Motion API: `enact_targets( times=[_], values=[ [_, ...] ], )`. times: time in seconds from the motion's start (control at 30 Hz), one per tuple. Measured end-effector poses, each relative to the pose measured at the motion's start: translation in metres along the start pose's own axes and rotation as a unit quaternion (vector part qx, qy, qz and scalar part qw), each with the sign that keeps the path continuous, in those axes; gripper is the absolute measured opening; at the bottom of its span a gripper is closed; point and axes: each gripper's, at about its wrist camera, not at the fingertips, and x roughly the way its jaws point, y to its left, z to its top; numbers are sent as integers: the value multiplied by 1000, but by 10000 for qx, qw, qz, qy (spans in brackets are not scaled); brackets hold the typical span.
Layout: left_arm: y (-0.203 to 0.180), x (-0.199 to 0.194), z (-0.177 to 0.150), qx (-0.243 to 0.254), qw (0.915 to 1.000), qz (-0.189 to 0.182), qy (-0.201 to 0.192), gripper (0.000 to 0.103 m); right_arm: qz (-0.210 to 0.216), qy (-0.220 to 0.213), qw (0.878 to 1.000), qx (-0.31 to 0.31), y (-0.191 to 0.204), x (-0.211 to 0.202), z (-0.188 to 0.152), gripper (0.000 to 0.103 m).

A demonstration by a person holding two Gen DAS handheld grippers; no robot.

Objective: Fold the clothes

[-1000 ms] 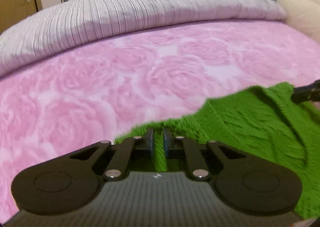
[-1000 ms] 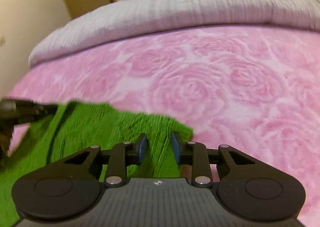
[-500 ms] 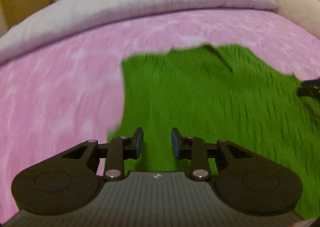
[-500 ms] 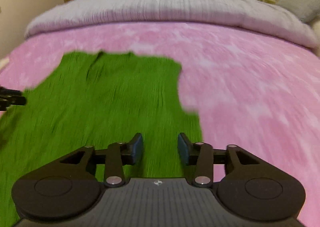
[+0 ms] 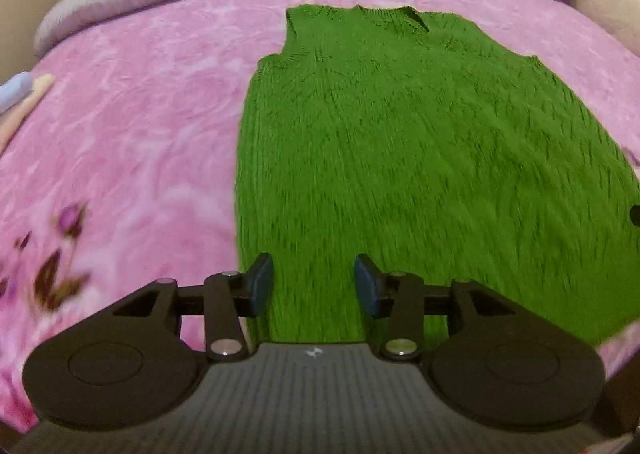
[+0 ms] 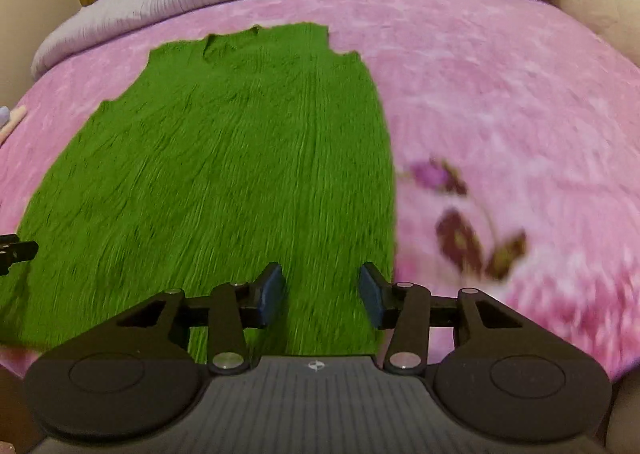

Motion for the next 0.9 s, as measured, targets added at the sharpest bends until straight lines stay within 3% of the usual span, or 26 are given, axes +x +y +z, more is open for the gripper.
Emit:
enact_targets(
  times=[0.17, 0.23, 0.37, 0.53, 0.9],
  values=[
    [-7, -42, -17, -189, 9996, 49, 220, 44, 13, 283, 9995, 157, 8, -38, -18, 55],
    [-9, -67, -23, -253, 9996, 75, 59, 49, 26, 135, 9995, 273, 9, -57, -20, 66],
    [-15, -105, -33, -318, 9992, 165, -199, 55, 64, -154, 9992, 372, 13, -91, -26, 72],
    [-17, -136, -45, -324, 9984, 275, -363, 62, 100, -283, 9987, 412, 14, -110, -35, 88],
    [-14, -172, -58, -382, 9961, 449, -649, 69, 37, -383, 9988, 302, 26, -134, -44, 88]
  ],
)
